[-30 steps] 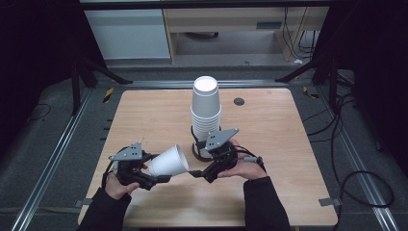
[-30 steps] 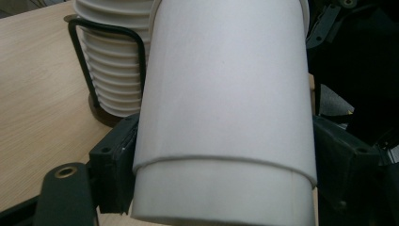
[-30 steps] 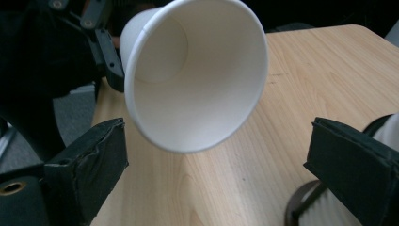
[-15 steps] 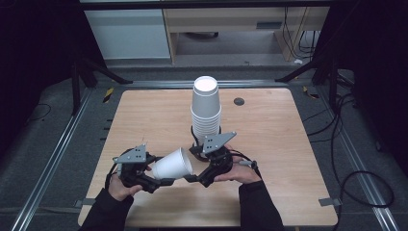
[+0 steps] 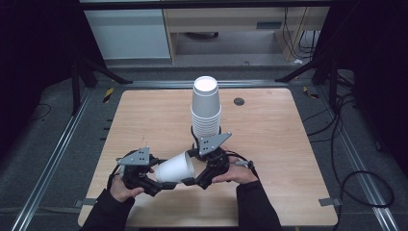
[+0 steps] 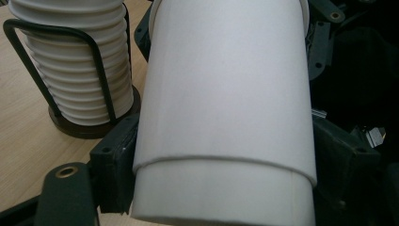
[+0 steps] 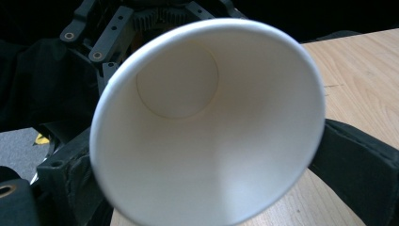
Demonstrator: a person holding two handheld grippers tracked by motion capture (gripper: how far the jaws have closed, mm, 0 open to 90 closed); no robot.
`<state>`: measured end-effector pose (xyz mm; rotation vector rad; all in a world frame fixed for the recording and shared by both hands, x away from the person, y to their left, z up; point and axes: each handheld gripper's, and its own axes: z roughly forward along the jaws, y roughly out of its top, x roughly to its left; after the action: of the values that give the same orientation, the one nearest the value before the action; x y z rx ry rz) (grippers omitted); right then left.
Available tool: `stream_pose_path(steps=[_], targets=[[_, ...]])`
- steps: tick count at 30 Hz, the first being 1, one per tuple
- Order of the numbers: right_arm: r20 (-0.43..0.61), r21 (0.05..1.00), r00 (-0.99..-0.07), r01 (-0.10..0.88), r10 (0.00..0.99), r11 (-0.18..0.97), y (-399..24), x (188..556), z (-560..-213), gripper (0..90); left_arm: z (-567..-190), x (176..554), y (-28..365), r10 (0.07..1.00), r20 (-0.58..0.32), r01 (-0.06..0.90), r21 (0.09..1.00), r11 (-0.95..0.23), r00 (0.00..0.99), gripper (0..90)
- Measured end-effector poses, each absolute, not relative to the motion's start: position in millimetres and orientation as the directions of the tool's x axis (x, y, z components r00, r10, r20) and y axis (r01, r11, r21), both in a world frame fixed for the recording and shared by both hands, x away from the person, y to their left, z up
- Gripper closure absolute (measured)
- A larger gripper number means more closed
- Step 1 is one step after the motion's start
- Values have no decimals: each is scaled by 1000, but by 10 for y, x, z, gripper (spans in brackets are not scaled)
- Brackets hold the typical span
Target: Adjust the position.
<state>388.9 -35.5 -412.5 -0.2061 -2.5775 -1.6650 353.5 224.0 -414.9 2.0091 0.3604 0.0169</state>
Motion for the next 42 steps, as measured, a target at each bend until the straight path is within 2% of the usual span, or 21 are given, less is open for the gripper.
stream_pose_path(steps=[14,32,36,42], targets=[[153,902,-988,152,32,403,-289,3910,-4174,67,-4152,3536,2229,252,-147,245,874,-420,957,204],[123,899,-990,142,71,413,-370,3923,-4097,82,-4142,3555,2258,294,-126,252,860,-443,948,159],[97,884,-991,128,91,449,-415,3951,-4022,81,-4149,3568,2281,317,-111,258,843,-472,942,148],[35,813,-994,90,106,576,-379,4001,-3902,79,-4212,3592,2258,349,-80,269,799,-538,934,136]])
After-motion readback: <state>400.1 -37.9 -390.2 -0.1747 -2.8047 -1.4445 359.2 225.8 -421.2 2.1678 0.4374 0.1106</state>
